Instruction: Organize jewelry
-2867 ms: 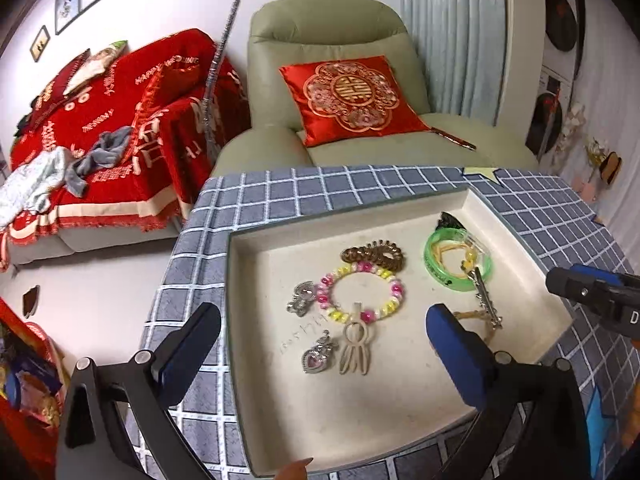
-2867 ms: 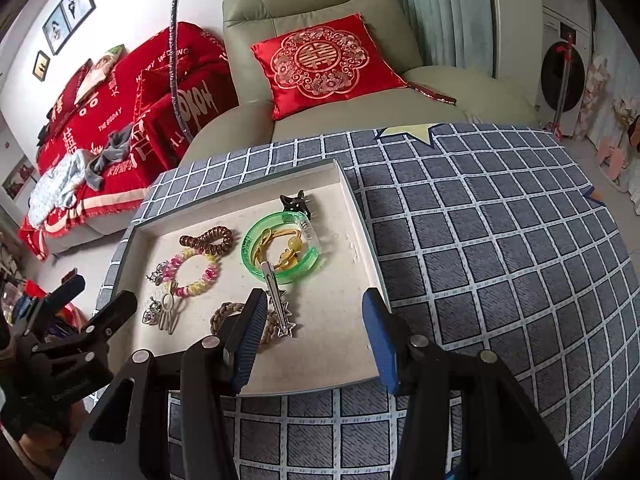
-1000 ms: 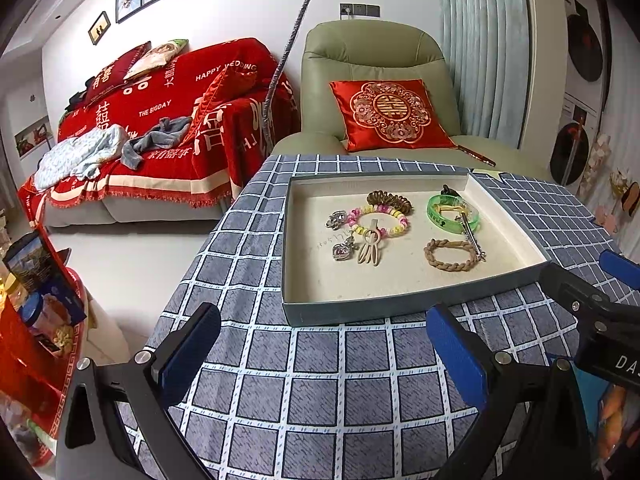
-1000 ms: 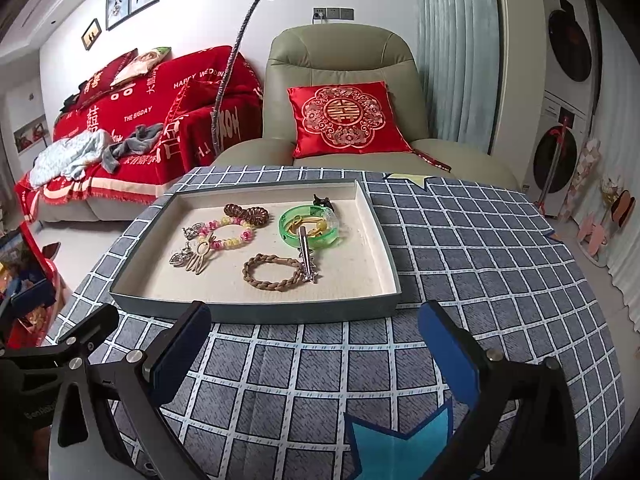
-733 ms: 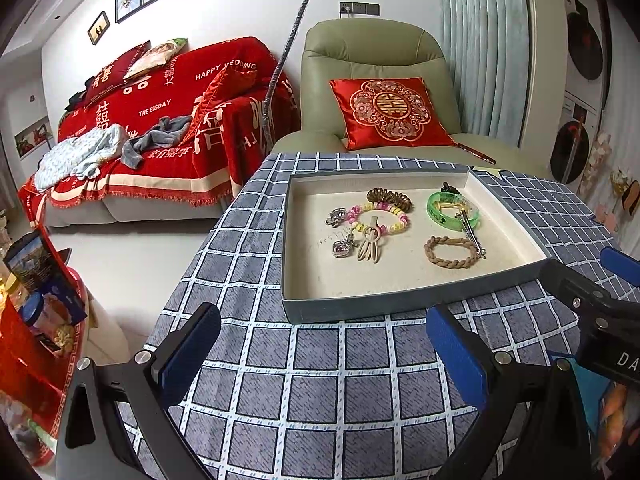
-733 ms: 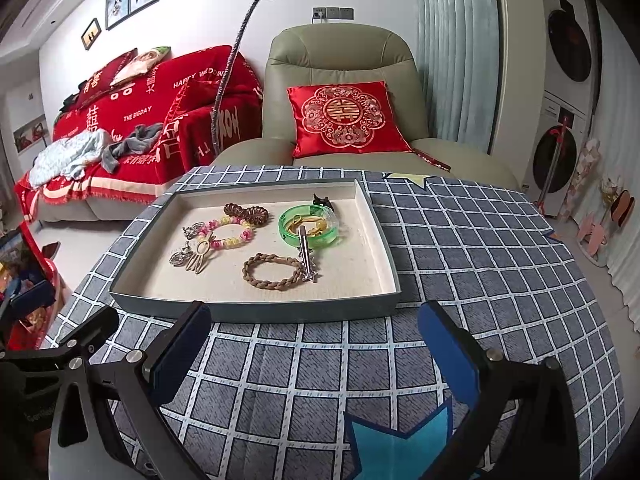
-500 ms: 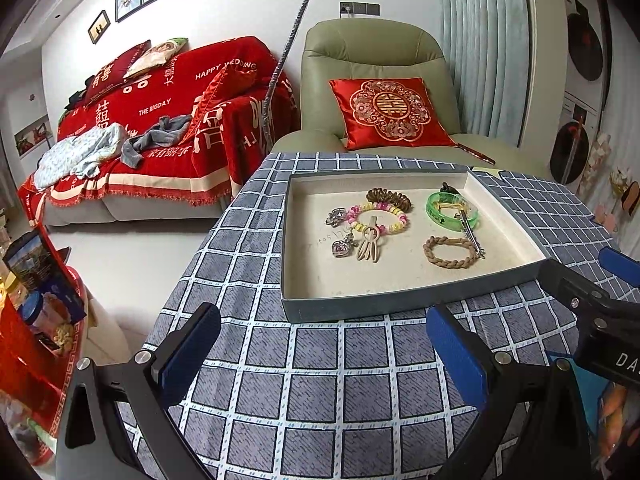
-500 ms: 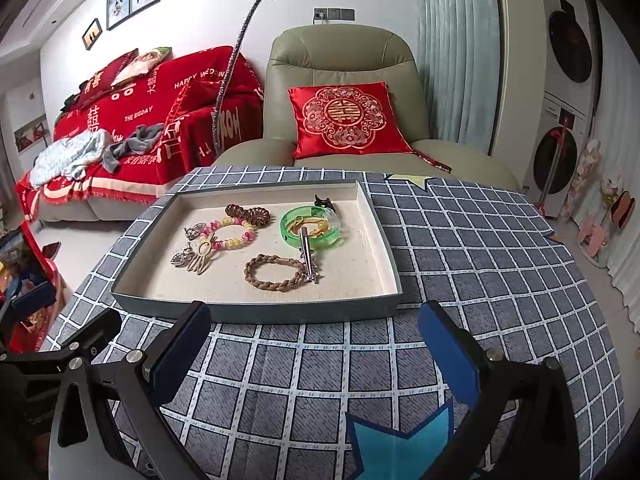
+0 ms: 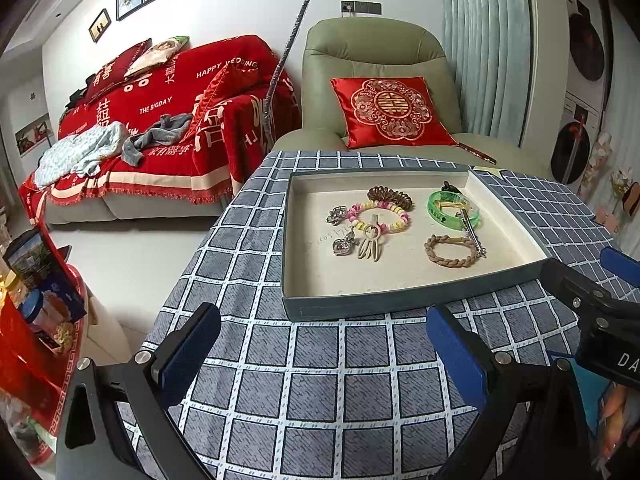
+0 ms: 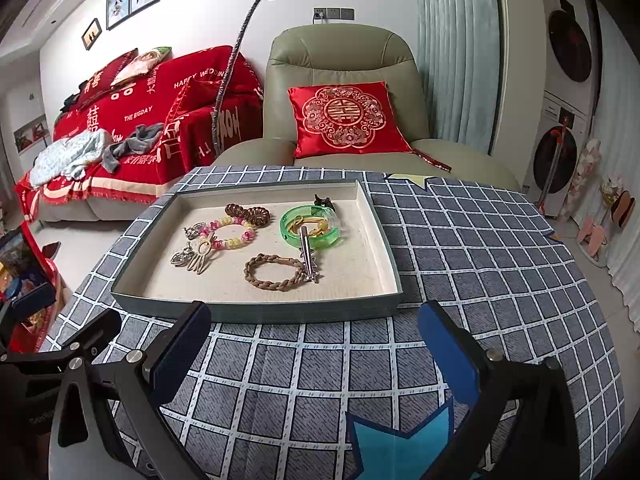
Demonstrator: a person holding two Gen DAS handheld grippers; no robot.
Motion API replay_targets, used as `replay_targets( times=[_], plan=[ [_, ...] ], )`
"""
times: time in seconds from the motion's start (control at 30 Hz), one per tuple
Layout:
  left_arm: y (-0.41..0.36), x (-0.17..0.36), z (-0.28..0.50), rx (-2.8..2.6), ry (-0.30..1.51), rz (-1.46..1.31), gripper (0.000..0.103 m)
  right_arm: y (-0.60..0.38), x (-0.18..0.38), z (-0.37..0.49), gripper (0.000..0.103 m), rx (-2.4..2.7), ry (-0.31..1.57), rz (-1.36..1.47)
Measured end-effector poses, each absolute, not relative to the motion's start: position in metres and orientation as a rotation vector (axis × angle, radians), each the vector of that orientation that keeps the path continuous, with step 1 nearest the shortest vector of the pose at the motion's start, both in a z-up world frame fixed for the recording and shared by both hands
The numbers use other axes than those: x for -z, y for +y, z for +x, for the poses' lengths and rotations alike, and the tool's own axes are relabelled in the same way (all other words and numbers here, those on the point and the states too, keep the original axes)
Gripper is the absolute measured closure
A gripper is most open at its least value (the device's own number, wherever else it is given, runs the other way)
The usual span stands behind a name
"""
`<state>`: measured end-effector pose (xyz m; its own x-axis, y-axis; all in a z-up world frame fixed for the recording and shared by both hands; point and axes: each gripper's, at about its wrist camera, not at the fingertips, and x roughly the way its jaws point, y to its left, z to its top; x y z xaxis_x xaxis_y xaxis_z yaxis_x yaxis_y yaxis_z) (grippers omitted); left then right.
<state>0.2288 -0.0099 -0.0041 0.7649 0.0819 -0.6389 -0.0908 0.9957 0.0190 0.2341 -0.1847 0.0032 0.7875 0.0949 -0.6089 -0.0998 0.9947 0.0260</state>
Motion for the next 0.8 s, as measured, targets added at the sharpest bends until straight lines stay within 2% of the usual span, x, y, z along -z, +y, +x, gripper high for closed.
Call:
replay_targets(
  times=[0.8],
  plan=[
    [-0.0093,0.0062,0.2293,-0.094,0.698,-0.014,0.0,-0.1829,-0.0043,0.2321,0.0,-0.107,0.654,-0.008]
  ],
)
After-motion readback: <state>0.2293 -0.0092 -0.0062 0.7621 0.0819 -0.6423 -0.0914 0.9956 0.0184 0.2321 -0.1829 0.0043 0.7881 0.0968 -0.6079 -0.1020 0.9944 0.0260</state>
